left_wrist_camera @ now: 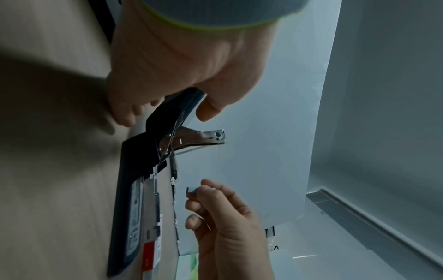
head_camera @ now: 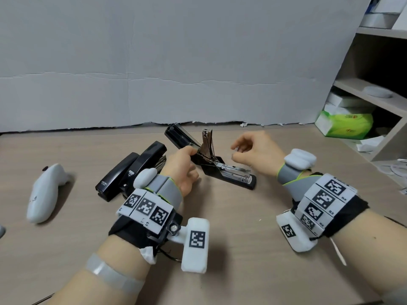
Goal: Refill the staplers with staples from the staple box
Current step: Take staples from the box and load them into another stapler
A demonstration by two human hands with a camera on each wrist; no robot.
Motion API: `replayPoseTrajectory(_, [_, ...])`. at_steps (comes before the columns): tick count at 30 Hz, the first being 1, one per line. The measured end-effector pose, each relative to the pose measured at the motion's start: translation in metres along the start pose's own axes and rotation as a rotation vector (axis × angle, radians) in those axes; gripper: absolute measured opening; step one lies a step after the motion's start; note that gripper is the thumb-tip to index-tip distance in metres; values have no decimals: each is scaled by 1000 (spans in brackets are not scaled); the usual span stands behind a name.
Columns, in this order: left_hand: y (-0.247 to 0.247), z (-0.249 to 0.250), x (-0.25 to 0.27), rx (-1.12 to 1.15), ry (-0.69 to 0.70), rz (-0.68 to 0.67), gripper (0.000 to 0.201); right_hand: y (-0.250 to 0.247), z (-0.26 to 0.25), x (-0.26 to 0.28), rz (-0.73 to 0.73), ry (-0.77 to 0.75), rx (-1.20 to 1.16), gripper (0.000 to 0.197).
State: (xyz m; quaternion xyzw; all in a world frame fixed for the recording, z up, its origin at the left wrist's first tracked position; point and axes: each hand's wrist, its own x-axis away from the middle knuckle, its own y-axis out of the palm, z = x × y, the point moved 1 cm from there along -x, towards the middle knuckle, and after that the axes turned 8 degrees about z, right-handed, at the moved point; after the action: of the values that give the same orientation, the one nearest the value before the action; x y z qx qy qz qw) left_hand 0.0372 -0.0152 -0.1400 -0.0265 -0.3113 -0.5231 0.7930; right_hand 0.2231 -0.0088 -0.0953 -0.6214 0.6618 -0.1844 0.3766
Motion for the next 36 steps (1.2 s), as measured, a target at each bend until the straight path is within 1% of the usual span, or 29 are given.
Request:
replayPoseTrajectory(3, [10,-3,-7,-61,63,49,6,4,3,-1,-17,38,37,15])
replayPoseTrajectory(6, [14,-6,-15,-66,133,99,6,9,5,0,-38,27,53,15])
replayPoseTrajectory(8, [17,-8,-19,-41,187,126,4,12,6,0,-44,18,63,16])
replayPoseTrajectory(12, [20,-16,-23,72,243,99,5,17,6,-3,-62,4,78,16])
replayPoseTrajectory(15, [20,-20,-26,81,254,101,8,20,5,-4,-79,4,122,11])
replayPoseTrajectory(18, [19,-21,-27,49,264,111,19,21,4,-4,-90,2,163,4])
replayPoseTrajectory(19, [19,-21,-26,34,266,117,20,21,3,-4,-98,-3,180,4])
replayPoseTrajectory(21, [19,-21,-25,15,272,120,16,22,2,-3,-104,-13,208,5])
replayPoseTrajectory(22, [19,-21,-25,11,271,115,18,22,2,-3,-98,-15,217,5])
replayPoseTrajectory(27, [19,-20,-25,11,292,105,35,23,3,-4,-93,-29,257,7])
replayPoseTrajectory(31, [19,-22,-25,10,304,115,37,24,3,-4,-93,-42,289,8])
replayPoseTrajectory(33, [20,-22,-25,8,304,117,44,25,3,-4,-94,-39,298,8])
replayPoseTrajectory(34, [20,-22,-25,9,306,117,45,25,3,-5,-97,-39,303,9])
replayPoseTrajectory(36, [20,-22,-24,6,310,120,39,27,2,-5,-106,-42,314,10])
